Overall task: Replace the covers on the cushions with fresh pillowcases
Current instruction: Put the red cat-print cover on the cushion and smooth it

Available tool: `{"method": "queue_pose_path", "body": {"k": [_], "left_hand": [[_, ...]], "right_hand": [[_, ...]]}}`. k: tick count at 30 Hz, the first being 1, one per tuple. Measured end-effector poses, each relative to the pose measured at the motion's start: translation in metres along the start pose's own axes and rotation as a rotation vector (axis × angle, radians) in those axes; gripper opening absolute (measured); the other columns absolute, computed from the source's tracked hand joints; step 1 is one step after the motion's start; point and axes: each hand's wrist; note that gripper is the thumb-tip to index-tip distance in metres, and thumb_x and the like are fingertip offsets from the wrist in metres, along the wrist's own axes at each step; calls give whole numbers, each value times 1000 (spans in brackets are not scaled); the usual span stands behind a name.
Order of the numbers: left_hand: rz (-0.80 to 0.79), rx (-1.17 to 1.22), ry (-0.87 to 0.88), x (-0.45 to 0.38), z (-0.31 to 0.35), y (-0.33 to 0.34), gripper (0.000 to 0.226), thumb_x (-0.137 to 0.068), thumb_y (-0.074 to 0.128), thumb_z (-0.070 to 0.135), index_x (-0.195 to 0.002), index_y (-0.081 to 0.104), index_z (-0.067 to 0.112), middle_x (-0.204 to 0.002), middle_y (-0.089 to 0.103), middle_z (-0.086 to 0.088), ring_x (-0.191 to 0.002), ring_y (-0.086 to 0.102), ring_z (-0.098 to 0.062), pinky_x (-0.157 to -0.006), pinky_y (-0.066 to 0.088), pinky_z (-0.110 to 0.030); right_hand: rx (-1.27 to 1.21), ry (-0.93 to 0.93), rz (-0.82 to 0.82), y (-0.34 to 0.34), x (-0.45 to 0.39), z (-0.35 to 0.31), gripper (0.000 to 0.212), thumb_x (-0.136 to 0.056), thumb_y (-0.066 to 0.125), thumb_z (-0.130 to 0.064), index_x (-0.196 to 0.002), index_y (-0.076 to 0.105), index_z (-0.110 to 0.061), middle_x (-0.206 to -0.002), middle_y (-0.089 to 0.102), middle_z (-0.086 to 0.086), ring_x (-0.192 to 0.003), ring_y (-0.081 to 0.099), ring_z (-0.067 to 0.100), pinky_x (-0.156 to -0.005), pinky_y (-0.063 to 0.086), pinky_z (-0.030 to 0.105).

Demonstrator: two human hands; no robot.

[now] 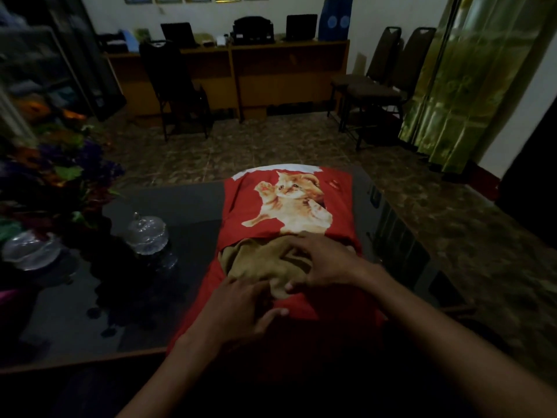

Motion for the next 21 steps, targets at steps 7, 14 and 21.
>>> {"method": "queue_pose_path", "body": {"k": [7,14,21], "left_hand": [[1,-244,182,28,-33,-10,31,-83,59,61,-82,56,30,-70,61,12,-68,62,-10,-73,31,-25],[97,-361,90,-4,-55,-71,24,-72,53,43,-92,61,32,-86,61,13,-79,58,-12,-70,25,-29],[-140,-47,-171,34,-75,-13,52,-93,42,65,-132,51,33,-142,54,10,-133,49,-16,-97,37,-36]], "right_hand": [[125,-61,74,23,-28,-15,21,-88,71,-47,-105,70,-34,-105,65,-12,-98,61,12,-74,46,31],[-36,51,-388,9,-48,-18,17,-93,61,-21,-94,77,-28,-86,67,-24,-75,58,-5,-72,43,17],[-61,-8,-17,15,-58,-12,19,-81,80,-42,-100,77,-41,-92,74,-15,-85,66,-2,-79,57,27]]}}
Point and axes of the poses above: each hand's wrist, its own x-axis away from the middle knuckle, its own y-axis out of the palm, z = x × y
